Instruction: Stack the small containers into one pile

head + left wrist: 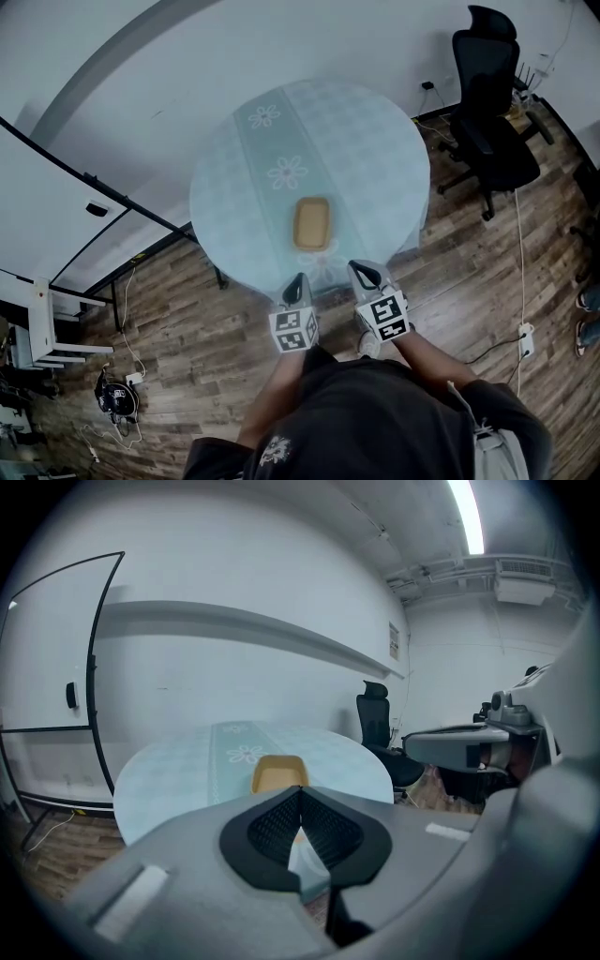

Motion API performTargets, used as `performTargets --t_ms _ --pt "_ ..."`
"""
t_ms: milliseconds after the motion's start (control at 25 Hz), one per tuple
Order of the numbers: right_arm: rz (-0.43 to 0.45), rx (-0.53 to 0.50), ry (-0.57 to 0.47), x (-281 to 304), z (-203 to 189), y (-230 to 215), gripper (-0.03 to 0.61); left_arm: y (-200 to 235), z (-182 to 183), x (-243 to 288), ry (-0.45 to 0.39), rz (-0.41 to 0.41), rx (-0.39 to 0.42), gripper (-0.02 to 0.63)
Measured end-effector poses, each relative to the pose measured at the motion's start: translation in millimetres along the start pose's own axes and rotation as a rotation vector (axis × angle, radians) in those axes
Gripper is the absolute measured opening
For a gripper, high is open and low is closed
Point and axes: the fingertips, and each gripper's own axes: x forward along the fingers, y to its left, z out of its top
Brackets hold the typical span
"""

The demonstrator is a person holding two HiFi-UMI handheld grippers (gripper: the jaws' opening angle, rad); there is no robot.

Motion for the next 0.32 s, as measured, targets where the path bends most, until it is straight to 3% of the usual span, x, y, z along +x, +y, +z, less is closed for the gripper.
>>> performTargets --t_ms 320 --pt "-0.009 0.003 -0.022 -3.5 9.8 0.2 0.002 -3.2 1.7 -7.1 0.006 -0.001 0.014 0.006"
